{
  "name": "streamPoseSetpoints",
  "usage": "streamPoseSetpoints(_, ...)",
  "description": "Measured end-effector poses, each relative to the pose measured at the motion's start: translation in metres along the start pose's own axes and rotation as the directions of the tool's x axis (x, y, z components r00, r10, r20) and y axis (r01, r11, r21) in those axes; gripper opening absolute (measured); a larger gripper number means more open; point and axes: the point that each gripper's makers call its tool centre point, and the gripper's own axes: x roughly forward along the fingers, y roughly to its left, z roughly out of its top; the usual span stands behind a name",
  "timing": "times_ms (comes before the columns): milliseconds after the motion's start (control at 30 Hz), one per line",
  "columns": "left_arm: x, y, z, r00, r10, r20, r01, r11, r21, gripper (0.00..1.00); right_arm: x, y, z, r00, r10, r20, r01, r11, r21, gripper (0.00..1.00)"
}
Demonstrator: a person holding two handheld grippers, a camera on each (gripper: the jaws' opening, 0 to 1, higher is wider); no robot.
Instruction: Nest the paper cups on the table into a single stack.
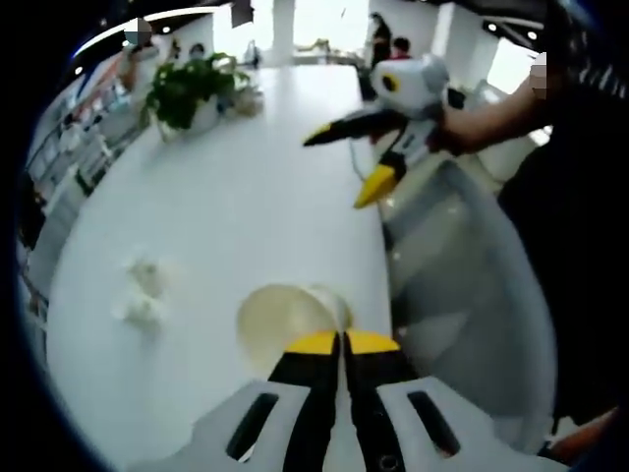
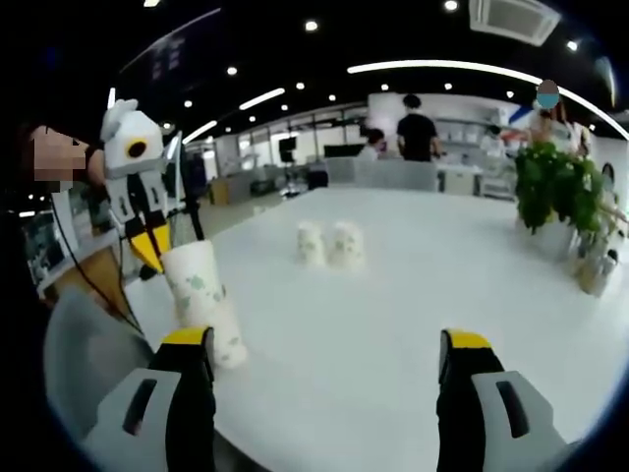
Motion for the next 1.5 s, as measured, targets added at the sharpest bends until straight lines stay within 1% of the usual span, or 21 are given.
streamPoseSetpoints(200, 0.001, 0.002, -0.004, 1.000, -0.011, -0.013, 0.011, 1.000, -0.009, 0.01, 0.001, 0.000, 0.000, 1.000, 0.000, 0.001, 0.000, 1.000, 0.006, 0.93)
streamPoseSetpoints(333, 0.005, 0.000, -0.008, 0.999, -0.017, -0.032, 0.016, 1.000, -0.013, 0.01, 0.002, 0.000, 0.000, 1.000, 0.002, -0.001, -0.002, 1.000, 0.004, 0.93)
streamPoseSetpoints(533, 0.012, -0.001, -0.007, 0.999, -0.021, -0.043, 0.021, 1.000, -0.004, 0.01, 0.000, -0.003, -0.002, 1.000, -0.002, -0.004, 0.002, 1.000, 0.006, 0.93)
streamPoseSetpoints(700, 0.020, -0.001, -0.008, 0.997, -0.029, -0.069, 0.029, 1.000, -0.002, 0.01, -0.002, -0.005, -0.003, 1.000, -0.003, -0.002, 0.003, 1.000, 0.014, 0.93)
streamPoseSetpoints(833, 0.027, 0.000, -0.015, 0.993, -0.025, -0.114, 0.022, 0.999, -0.027, 0.01, -0.003, -0.006, -0.006, 1.000, -0.005, -0.004, 0.005, 1.000, 0.019, 0.93)
streamPoseSetpoints(900, 0.031, -0.002, -0.017, 0.992, -0.037, -0.119, 0.033, 0.999, -0.033, 0.01, -0.004, -0.005, -0.007, 1.000, -0.005, -0.004, 0.005, 1.000, 0.023, 0.93)
streamPoseSetpoints(1033, 0.037, -0.004, -0.022, 0.989, -0.040, -0.140, 0.034, 0.998, -0.048, 0.01, -0.005, -0.004, -0.010, 1.000, -0.005, -0.004, 0.005, 1.000, 0.028, 0.93)
streamPoseSetpoints(1167, 0.040, -0.007, -0.020, 0.990, -0.052, -0.134, 0.044, 0.997, -0.063, 0.02, -0.007, -0.004, -0.010, 1.000, -0.007, -0.002, 0.007, 0.999, 0.033, 0.92)
streamPoseSetpoints(1500, 0.040, -0.011, -0.023, 0.988, -0.071, -0.137, 0.065, 0.997, -0.046, 0.02, -0.008, -0.007, -0.011, 1.000, -0.012, 0.001, 0.012, 0.999, 0.037, 0.92)
